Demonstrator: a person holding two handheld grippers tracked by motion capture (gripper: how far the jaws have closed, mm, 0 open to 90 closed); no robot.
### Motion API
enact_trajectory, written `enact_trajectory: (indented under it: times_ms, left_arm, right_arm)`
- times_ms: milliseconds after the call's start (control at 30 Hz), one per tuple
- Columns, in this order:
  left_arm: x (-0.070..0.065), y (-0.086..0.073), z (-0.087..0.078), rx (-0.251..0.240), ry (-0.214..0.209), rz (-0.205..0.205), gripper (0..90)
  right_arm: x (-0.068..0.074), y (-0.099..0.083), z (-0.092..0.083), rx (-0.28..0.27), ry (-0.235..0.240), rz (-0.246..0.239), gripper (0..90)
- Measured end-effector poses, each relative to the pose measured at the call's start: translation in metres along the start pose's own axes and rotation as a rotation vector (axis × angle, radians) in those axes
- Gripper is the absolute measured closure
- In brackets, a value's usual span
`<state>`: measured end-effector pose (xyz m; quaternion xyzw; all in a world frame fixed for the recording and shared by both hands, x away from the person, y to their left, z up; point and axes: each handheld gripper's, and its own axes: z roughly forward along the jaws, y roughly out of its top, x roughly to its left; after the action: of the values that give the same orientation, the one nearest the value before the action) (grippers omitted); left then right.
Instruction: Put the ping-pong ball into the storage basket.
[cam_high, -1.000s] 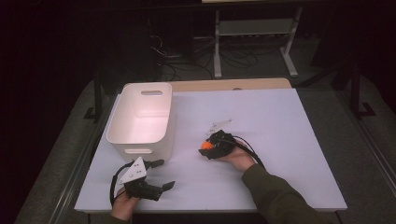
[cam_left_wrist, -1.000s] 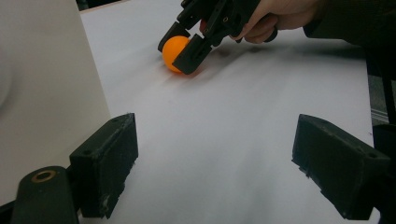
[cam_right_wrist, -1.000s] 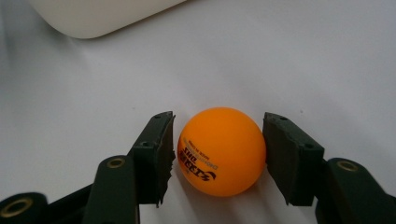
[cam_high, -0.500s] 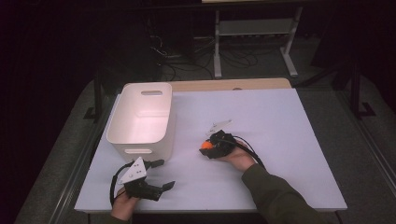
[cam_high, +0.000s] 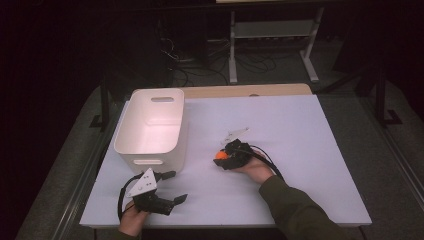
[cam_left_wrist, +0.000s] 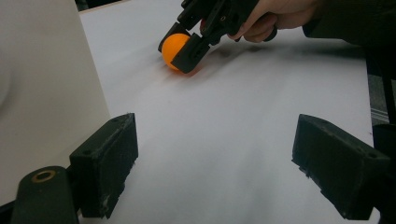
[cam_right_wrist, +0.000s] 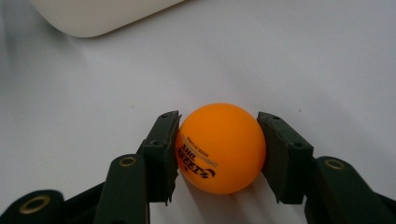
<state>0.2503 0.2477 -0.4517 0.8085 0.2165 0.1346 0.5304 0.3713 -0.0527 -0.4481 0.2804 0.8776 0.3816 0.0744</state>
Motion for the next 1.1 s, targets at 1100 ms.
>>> enact_trajectory:
  times_ms: [1100]
  left_arm:
    - [0.0, 0.0, 0.0, 0.002, -0.003, -0.002, 14.2]
  right_arm:
    - [0.025, 0.008, 0.001, -0.005, 0.062, -0.052, 49.5]
